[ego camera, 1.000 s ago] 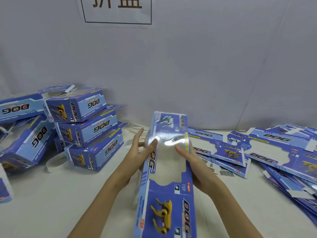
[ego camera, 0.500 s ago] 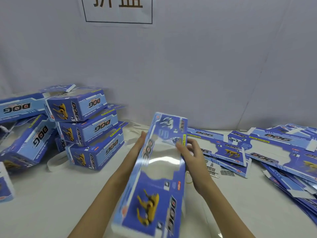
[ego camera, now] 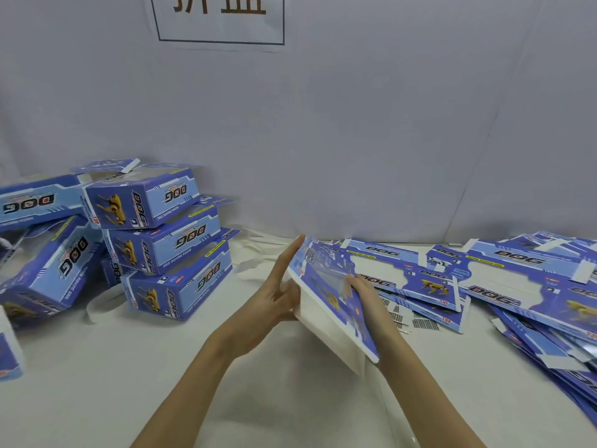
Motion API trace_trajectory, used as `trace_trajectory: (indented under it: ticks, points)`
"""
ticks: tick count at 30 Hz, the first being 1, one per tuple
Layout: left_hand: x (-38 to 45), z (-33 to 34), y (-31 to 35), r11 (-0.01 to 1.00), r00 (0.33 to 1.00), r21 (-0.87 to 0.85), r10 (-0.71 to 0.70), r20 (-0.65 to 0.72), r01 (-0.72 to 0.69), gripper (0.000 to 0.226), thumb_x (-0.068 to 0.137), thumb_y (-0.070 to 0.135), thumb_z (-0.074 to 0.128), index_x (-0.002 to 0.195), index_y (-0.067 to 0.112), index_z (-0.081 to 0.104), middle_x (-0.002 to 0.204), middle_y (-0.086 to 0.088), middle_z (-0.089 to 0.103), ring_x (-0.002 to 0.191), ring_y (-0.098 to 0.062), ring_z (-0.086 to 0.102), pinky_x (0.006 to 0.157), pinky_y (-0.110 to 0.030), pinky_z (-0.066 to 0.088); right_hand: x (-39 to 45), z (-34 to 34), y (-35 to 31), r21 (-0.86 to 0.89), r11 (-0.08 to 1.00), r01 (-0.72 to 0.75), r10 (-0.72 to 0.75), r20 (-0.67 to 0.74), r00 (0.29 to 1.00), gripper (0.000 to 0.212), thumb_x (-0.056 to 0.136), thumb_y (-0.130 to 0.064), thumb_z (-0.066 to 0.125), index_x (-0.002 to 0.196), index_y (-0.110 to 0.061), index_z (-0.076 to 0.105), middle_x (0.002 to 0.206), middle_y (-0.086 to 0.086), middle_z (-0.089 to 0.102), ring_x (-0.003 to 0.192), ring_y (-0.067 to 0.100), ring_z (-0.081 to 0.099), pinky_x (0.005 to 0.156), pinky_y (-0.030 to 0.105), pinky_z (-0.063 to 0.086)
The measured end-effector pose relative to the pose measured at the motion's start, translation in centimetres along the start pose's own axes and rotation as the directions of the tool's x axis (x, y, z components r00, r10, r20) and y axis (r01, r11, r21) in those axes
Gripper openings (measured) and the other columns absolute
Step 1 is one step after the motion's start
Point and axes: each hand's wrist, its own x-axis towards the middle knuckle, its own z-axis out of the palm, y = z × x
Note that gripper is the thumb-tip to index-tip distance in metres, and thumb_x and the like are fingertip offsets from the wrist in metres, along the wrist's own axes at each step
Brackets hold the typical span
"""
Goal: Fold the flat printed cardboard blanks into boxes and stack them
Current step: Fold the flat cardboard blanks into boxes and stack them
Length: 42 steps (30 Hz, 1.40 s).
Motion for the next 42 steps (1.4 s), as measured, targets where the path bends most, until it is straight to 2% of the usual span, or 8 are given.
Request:
trace_trajectory:
  ticks: [5,9,12,15,25,34,38,42]
  points:
    - [0.9,-2.1,-1.4,0.995,0.995,-0.045,0.089,-0.037,-0.090,0.063,0.101,0.029,0.070,0.155,0.040,0.040,0.156,0.005,0.051,0.135,-0.023,0.059,0.092,-0.031,0.058,0.3,0.4,0.3,0.031,1.000,0.003,-0.004,0.014,1.000,0.063,0.109,-0.042,0.052,0.164,-0.035,0.023,0.075,-0.020,0.077,0.066,0.006,0.077,0.055,0.024,0.059]
    - [1.6,-2.2,-1.2,1.000,0.966,0.024,0.018,-0.259,-0.013,0.044,0.090,0.009,0.072,0.111,0.047,0.075,0.134,-0.021,0.063,0.118,-0.021,0.069,0.078,-0.015,0.056,-0.6,0.5,-1.0,0.065,0.998,0.021,-0.030,0.142,0.989,0.062,0.097,-0.072,0.052,0.154,-0.047,0.045,0.135,0.010,0.071,0.114,0.034,0.072,0.107,0.052,0.052]
    - [1.2,-2.3,-1.0,0.945,0.946,-0.296,0.039,-0.321,-0.140,0.043,0.090,0.028,0.076,0.132,0.027,0.067,0.135,-0.005,0.068,0.122,-0.024,0.067,0.084,-0.046,0.062,-0.7,0.0,-2.4,0.001,0.995,0.103,-0.102,0.192,0.976,0.043,0.097,-0.068,0.056,0.140,-0.062,0.056,0.151,0.007,0.055,0.110,0.033,0.072,0.088,0.055,0.059]
    - [0.9,-2.8,-0.8,0.913,0.936,-0.370,0.033,-0.349,-0.171,0.038,0.097,0.026,0.072,0.135,0.026,0.066,0.140,-0.007,0.064,0.130,-0.028,0.062,0.094,-0.060,0.057,-1.1,-0.1,-2.8,-0.111,0.984,0.138,-0.103,0.272,0.957,0.078,0.080,-0.080,0.068,0.151,-0.062,0.042,0.153,-0.015,0.044,0.135,0.031,0.057,0.077,0.058,0.065]
    - [0.9,-2.5,-1.0,0.985,0.934,-0.147,0.031,-0.356,-0.089,0.056,0.083,0.043,0.081,0.136,0.040,0.064,0.136,0.007,0.068,0.116,-0.018,0.070,0.083,-0.048,0.063,-1.2,-0.2,-2.3,-0.204,0.963,0.174,-0.108,0.298,0.949,0.102,0.074,-0.063,0.075,0.163,-0.035,0.034,0.144,-0.002,0.059,0.126,0.030,0.064,0.086,0.053,0.065]
    - [1.3,-2.6,-1.1,0.985,0.960,-0.134,0.068,-0.270,-0.107,0.042,0.099,0.026,0.066,0.140,0.032,0.060,0.142,-0.007,0.063,0.122,-0.025,0.068,0.086,-0.053,0.062,-0.8,-0.5,-2.2,-0.113,0.957,0.266,-0.214,0.343,0.915,0.076,0.087,-0.049,0.072,0.150,-0.068,0.034,0.158,-0.007,0.045,0.134,0.030,0.059,0.096,0.060,0.060]
    - [0.7,-3.3,-1.0,0.878,0.952,-0.442,0.047,-0.301,-0.183,0.035,0.100,0.020,0.046,0.122,0.007,0.069,0.144,-0.009,0.062,0.131,-0.029,0.058,0.106,-0.048,0.048,-0.5,-0.7,-2.7,0.054,0.989,0.140,-0.150,0.398,0.905,0.065,0.084,-0.081,0.061,0.135,-0.041,0.066,0.141,-0.006,0.066,0.121,0.020,0.069,0.094,0.045,0.063]
    - [1.1,-2.4,-0.9,0.946,0.950,-0.323,-0.061,-0.306,-0.043,0.027,0.100,0.030,0.059,0.094,0.003,0.058,0.141,-0.007,0.064,0.116,-0.020,0.068,0.096,-0.035,0.053,0.7,-0.2,-1.1,0.084,0.980,0.182,-0.198,0.247,0.949,0.037,0.091,-0.045,0.071,0.125,-0.036,0.064,0.130,0.012,0.073,0.104,0.034,0.077,0.074,0.042,0.065]
